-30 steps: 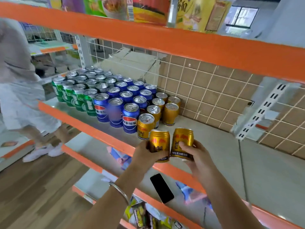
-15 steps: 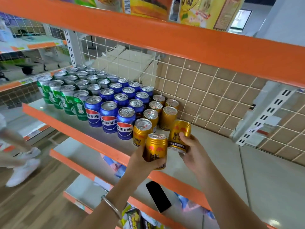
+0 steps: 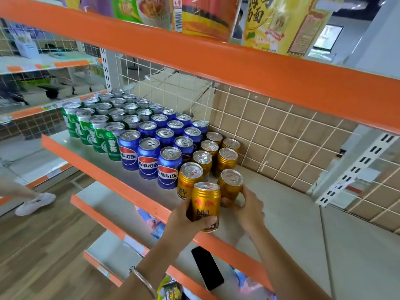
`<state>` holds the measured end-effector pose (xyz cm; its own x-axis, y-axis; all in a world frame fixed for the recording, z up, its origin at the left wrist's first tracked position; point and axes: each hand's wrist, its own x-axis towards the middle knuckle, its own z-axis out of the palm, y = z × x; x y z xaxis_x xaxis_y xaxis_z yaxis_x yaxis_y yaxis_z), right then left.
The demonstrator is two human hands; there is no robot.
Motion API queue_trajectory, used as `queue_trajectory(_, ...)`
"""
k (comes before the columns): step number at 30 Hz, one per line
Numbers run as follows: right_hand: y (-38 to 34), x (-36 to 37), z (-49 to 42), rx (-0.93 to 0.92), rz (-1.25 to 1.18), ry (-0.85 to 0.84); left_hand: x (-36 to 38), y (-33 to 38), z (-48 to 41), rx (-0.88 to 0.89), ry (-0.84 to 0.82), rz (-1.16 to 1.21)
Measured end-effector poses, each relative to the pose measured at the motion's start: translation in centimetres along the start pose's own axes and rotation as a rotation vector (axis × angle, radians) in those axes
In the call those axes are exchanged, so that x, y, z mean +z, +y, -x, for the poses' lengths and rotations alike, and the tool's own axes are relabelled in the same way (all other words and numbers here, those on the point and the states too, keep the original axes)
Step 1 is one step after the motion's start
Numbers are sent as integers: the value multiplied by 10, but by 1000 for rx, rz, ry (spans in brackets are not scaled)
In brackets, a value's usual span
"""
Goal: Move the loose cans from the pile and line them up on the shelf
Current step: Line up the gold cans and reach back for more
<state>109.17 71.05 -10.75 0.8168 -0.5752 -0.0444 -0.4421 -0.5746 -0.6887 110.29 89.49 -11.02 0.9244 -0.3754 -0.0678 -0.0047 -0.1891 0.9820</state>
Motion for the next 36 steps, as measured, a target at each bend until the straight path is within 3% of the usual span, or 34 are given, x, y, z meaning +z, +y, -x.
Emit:
queue_trajectory(10, -23, 8, -17, -143, -141, -50, 6, 7, 12, 119, -29, -146)
queue_trajectory(17, -31, 14, -17, -57, -218, -38, 11, 7, 13, 112, 8, -154)
queue_trajectory(21, -21, -5, -4, -13, -389, -92, 15, 9, 5, 100, 29, -111)
queue_trajectory(24, -15, -25, 10, 7, -621, -358, 18, 11, -4, 58, 46, -39)
queue_trajectory(27, -16, -32, 19, -65, -551, -610, 22, 8, -14, 75, 52, 3)
queue_trajectory(32, -21, -13, 16, -231, -336, -331, 24, 8, -22, 90, 24, -109)
queue_trajectory(36, -15, 3, 23, -260, -324, -234, 31, 8, -17, 114, 115, -202)
